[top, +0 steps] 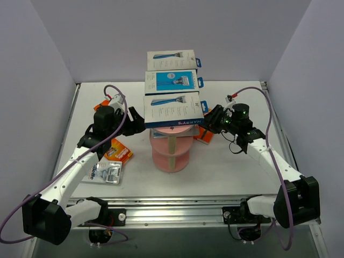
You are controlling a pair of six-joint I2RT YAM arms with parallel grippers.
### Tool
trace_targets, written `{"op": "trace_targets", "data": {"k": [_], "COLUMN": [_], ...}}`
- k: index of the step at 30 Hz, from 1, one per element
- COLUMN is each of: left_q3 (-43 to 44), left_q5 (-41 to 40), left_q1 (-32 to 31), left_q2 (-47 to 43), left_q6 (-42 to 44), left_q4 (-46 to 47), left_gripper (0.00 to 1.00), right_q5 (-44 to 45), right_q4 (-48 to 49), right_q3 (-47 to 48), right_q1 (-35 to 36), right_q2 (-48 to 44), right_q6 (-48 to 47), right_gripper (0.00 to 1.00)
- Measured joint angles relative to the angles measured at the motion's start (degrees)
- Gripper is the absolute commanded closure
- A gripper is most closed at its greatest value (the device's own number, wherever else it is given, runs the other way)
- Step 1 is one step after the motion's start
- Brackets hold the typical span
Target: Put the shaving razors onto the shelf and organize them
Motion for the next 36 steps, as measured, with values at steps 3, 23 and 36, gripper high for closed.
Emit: {"op": "trace_targets", "data": {"k": [3,23,36], "left_q3": [-0.55,-2.47,-4.17], "left_q5": [0.87,2.21,2.43], "left_q1": [0.0,0.0,0.0], "left_q2": [-0.02,-2.6,-1.25], "left_q6": [-1.11,-3.26,-3.98], "left_q4": [0.76,2.14,4.2], "left_gripper": [0.3,0.46,0.47], "right_q5": [0.39,4.96,6.12], "right_q4": [-0.42,-7.19,-8.0], "right_q3": [0.0,2.78,2.78], "right_q1": [0.33,0.66,1.42], "right_q2": [0.0,-2.08,-2.05], "right_q6": [-0.22,-4.81,-6.05], "right_gripper": [0.65,0.75,0.79]}}
